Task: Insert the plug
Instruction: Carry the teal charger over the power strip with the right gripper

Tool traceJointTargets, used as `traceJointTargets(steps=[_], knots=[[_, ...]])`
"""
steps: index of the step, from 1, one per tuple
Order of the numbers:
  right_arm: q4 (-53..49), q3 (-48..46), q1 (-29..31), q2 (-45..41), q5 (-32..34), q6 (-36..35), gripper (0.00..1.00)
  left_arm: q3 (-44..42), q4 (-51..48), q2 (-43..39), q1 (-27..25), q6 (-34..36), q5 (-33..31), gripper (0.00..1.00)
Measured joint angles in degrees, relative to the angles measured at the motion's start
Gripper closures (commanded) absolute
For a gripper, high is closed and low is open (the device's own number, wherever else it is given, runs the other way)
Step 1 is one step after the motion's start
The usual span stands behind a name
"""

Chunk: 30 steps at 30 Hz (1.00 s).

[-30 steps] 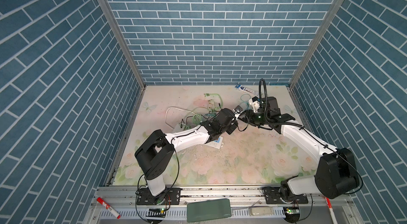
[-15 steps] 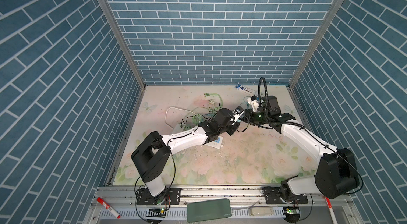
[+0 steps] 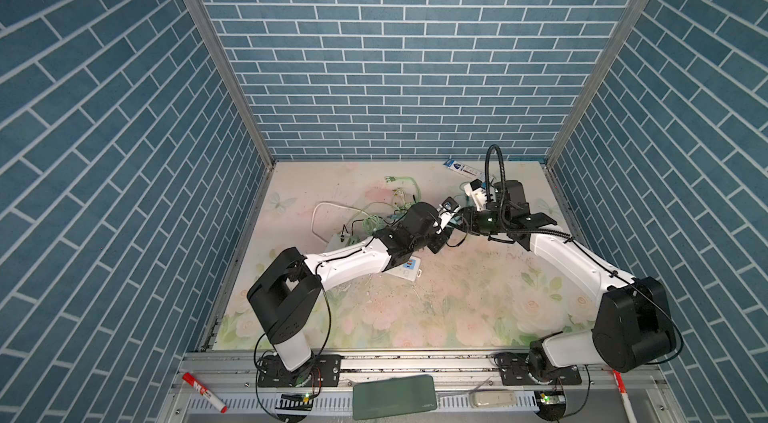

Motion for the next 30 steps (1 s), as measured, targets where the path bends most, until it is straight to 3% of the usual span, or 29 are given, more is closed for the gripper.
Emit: traceJointTargets(steps=[3, 5, 10, 20, 25, 30], knots=[[0.0, 0.0, -0.1, 0.0, -0.2, -0.4, 1.0, 0.0, 0.1, 0.0, 0.0, 0.0, 0.0, 0.57], [0.0, 0.0, -0.1, 0.0, -0.1, -0.4, 1.0, 0.0, 0.1, 0.0, 0.0, 0.0, 0.0, 0.42], [-0.5, 0.0, 0.4, 0.0, 1.3, 0.7, 1.0, 0.0, 0.4, 0.0, -0.6, 1.2, -0.4, 0.26], [-8.3, 3.4, -0.3, -2.6, 13.1, -2.0, 1.0, -2.4, -2.2, -2.6, -0.7, 3.2, -4.8, 0.11], [-9.9, 4.4, -0.5, -2.6, 15.0, -2.5, 1.0, -6.3, -4.4, -10.3, -0.1, 4.1, -9.5, 0.01], [-11.3, 4.8, -0.3, -2.6, 14.0, -4.4, 1.0, -11.0, -6.3, -19.7, 2.5, 3.9, -13.4, 0.0]])
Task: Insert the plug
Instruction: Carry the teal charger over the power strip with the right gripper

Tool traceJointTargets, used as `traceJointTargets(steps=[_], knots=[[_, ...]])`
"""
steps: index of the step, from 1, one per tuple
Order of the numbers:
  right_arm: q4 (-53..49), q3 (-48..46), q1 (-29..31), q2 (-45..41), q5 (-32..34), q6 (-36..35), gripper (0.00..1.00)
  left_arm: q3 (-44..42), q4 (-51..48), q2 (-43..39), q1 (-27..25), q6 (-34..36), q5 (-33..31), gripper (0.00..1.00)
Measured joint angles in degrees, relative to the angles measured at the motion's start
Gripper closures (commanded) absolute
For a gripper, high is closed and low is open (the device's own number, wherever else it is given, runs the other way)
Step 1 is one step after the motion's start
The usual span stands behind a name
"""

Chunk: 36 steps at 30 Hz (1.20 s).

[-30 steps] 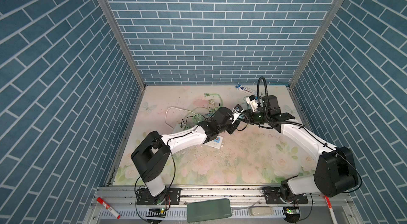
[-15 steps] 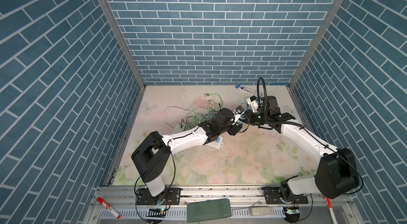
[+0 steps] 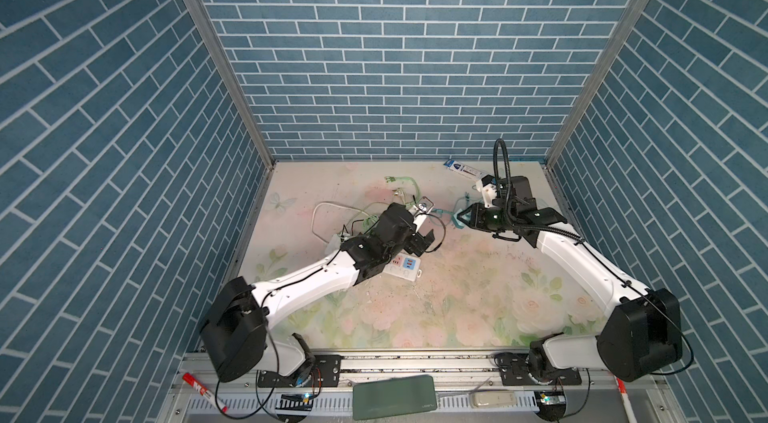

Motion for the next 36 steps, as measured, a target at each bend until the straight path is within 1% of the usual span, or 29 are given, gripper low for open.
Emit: traceJointTargets(steps=[4, 8, 12, 18, 24, 28, 36], knots=[[-1.1, 0.4, 0.7, 0.1, -3.0, -4.4, 1.0, -2.8, -1.9, -5.9, 0.8, -0.1, -3.4, 0.0], [-1.2, 1.4, 2.3, 1.5, -5.8, -10.5, 1.0, -5.8, -4.1, -11.1, 1.0, -1.3, -7.4, 0.0], [-1.2, 2.5, 6.6, 5.3, -6.5, -17.6, 1.0, -9.3, -6.6, -16.7, 1.3, -3.1, -10.8, 0.0], [-1.8, 6.2, 15.6, 11.2, -2.5, -26.7, 1.0, -12.3, -12.0, -23.6, 1.6, -7.1, -16.9, 0.0], [0.0, 8.3, 21.6, 14.7, 3.2, -34.8, 1.0, -12.7, -17.8, -26.7, 1.9, -10.7, -23.8, 0.0], [0.9, 8.8, 23.9, 17.4, 5.0, -38.3, 1.0, -14.1, -19.4, -29.5, 2.0, -12.1, -26.2, 0.0], [2.4, 11.7, 26.3, 22.0, 7.8, -42.0, 1.0, -17.8, -21.5, -36.2, 2.1, -14.9, -29.4, 0.0]])
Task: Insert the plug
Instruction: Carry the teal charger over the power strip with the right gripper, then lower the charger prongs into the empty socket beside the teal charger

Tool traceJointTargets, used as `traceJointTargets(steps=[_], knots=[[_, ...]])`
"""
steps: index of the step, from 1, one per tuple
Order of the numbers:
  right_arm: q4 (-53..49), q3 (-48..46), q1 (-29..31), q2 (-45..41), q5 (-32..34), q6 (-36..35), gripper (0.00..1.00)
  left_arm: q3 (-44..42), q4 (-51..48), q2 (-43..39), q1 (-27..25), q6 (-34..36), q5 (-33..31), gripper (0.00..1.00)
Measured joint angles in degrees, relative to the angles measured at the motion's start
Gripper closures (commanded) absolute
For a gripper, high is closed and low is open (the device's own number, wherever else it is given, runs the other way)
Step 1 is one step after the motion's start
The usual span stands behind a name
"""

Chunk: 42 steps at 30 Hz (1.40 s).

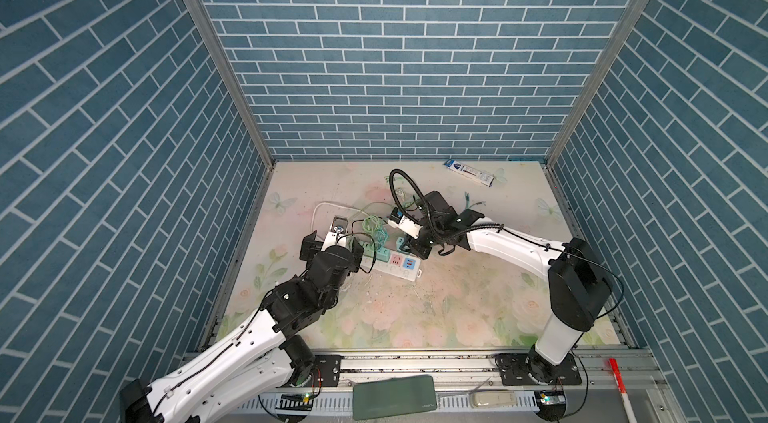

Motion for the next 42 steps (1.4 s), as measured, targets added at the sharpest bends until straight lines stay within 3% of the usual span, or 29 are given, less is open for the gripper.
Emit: traceJointTargets(steps=[11, 28, 42], knots=[[5.8, 0.0, 4.9, 1.8, 2.7, -3.7, 1.0, -0.8, 0.0, -1.9, 0.3, -1.9, -1.2, 0.0], [15.0, -7.3, 5.3, -0.8, 4.6, -3.9, 1.0, -0.9, 0.1, -1.0, 0.6, -2.5, -1.2, 0.0], [15.6, -10.3, 5.3, -2.3, 4.3, -3.9, 1.0, -0.9, 0.1, -0.1, 0.6, -2.6, -1.2, 0.0]])
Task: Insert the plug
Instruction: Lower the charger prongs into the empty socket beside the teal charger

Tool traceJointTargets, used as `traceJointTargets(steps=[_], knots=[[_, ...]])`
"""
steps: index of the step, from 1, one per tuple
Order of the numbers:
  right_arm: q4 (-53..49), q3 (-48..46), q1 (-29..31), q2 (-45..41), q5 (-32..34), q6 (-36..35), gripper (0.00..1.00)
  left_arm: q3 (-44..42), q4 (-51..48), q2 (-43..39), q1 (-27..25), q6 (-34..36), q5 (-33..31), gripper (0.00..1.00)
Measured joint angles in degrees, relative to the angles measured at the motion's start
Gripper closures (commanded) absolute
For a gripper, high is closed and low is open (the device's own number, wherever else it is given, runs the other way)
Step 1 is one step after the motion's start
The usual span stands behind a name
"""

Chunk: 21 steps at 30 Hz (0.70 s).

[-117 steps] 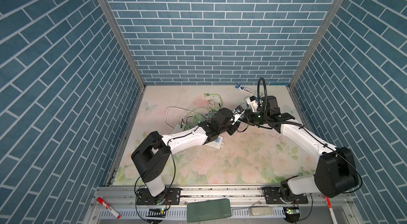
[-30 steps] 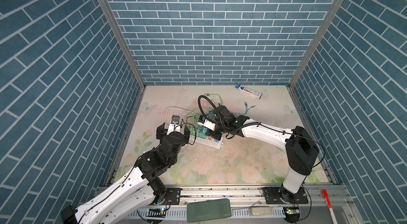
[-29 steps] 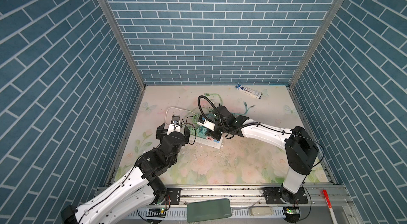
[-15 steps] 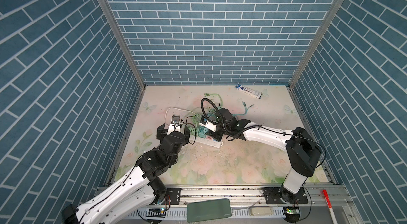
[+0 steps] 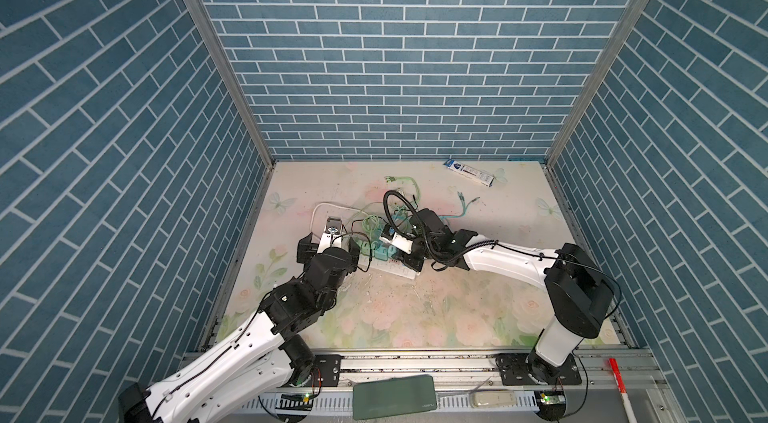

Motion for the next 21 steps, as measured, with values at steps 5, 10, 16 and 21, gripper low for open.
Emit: traceJointTargets(steps=[5, 10, 16, 21], knots=[[1.7, -0.8, 0.0, 0.7, -0.3, 0.1, 1.0, 0.0, 0.0, 0.0, 0.0, 0.0, 0.0, 0.0], [2.8, -1.3, 0.0, 1.8, -0.5, 0.5, 1.0, 0.0, 0.0, 0.1, 0.0, 0.0, 0.0, 0.0], [3.3, -1.6, 0.0, 2.5, -0.7, 0.8, 1.0, 0.0, 0.0, 0.6, 0.0, 0.0, 0.2, 0.0], [4.2, -1.8, -0.3, 2.5, -0.8, 1.7, 1.0, 0.0, 0.4, 0.9, 0.0, 0.0, 0.5, 0.0]])
